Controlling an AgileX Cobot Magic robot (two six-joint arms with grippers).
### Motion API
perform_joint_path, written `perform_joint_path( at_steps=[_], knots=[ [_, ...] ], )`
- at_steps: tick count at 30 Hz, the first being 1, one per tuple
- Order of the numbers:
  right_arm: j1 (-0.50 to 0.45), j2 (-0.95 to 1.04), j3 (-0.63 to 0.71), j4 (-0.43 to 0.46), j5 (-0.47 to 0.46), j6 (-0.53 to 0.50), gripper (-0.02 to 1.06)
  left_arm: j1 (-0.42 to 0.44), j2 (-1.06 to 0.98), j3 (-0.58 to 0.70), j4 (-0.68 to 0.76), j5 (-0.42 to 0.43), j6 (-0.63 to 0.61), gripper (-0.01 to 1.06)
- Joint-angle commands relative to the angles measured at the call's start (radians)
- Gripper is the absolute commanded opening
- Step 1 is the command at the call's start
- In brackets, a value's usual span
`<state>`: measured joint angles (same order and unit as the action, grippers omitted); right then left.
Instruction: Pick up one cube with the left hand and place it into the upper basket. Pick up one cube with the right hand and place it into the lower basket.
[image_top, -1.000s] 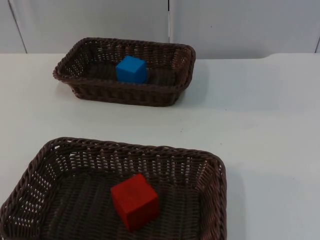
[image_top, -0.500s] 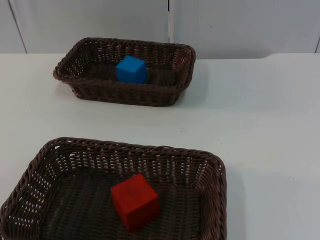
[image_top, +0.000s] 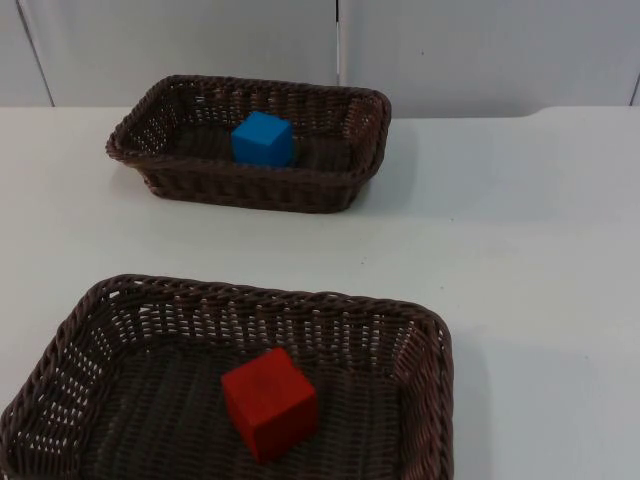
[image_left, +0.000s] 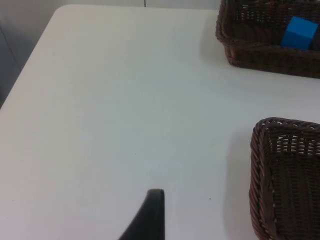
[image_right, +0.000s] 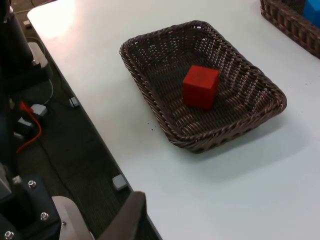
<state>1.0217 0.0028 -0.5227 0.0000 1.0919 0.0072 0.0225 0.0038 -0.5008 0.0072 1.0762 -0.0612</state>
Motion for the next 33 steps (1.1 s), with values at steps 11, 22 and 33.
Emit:
perform_joint_path(
  at_steps=[11,22,33],
  knots=[
    [-0.005,-0.003,0.007,0.006,-0.014,0.002,1.05,0.002,-0.004,0.004,0.004,-0.001,-0.004,0.90],
    [-0.205,-0.003,0.007,0.006,-0.014,0.002,1.05,0.002,-0.004,0.004,0.004,-0.001,-0.004,0.90],
    [-0.440,-0.003,0.007,0.006,-0.016,0.002,1.05,0.002,-0.004,0.004,0.004,-0.001,-0.004,0.90]
  ],
)
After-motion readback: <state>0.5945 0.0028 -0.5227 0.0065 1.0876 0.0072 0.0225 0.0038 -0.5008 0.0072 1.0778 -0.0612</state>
